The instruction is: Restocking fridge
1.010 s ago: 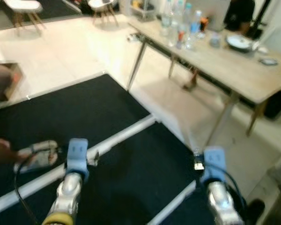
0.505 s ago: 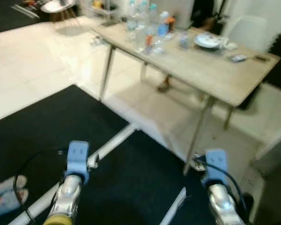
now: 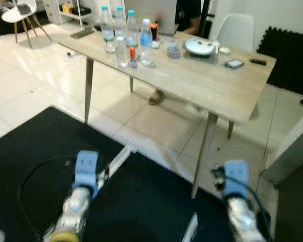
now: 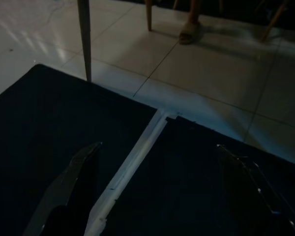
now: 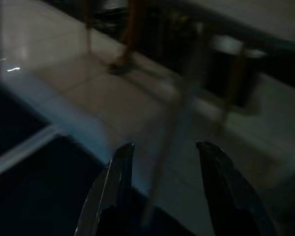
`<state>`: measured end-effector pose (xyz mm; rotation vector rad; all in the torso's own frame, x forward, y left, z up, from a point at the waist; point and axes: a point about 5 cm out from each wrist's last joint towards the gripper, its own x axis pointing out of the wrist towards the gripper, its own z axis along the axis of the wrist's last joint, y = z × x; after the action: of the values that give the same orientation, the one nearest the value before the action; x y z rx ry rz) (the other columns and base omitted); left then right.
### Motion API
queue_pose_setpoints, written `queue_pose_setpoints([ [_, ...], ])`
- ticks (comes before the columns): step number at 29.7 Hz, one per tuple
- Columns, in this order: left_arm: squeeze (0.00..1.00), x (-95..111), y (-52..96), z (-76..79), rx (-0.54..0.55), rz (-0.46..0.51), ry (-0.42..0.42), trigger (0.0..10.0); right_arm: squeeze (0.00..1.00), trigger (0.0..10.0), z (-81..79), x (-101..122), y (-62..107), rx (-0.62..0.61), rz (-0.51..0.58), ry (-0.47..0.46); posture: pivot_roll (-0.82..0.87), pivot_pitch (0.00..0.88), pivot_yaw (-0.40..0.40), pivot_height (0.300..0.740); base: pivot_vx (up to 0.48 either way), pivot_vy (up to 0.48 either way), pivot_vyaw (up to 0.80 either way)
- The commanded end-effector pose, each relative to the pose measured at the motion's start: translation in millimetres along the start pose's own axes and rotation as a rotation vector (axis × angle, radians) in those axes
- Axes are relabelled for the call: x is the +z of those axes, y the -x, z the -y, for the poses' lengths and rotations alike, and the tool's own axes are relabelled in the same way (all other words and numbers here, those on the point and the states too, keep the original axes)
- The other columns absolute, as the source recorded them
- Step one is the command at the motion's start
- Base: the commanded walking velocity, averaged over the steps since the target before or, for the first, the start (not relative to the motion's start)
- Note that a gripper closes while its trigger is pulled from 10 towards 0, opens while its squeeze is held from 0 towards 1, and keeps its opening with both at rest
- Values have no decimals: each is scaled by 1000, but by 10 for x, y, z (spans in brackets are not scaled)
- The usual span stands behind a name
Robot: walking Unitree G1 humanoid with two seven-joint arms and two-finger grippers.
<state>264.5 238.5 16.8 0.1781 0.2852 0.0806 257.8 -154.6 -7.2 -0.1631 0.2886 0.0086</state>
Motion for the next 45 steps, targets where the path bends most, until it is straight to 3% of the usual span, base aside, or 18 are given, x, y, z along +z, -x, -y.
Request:
queue_pose_setpoints([
  [1, 0, 15, -14, -9, -3, -2, -7, 10000, 110, 10000, 74, 61, -15, -12, 34, 9, 36, 0, -15, 740, 315, 0, 0],
  [17, 0, 210, -66, -105, 33, 69, -11, 10000, 114, 10000, -252, 576, -121, 131, 244, 80, 48, 0, -10, 740, 318, 0, 0],
  [35, 0, 321, -85, -128, 37, 112, -35, 10000, 110, 10000, -245, 619, -97, 132, 253, 83, 47, 0, -7, 740, 319, 0, 0],
  [41, 0, 553, -122, -173, 16, 198, -94, 10000, 110, 10000, -185, 743, -127, 102, 291, 76, 50, 0, -6, 740, 318, 0, 0],
  [45, 0, 773, -157, -87, -54, 268, -102, 10000, 110, 10000, -51, 848, -180, 22, 306, 68, 55, 0, -6, 740, 317, 0, 0],
])
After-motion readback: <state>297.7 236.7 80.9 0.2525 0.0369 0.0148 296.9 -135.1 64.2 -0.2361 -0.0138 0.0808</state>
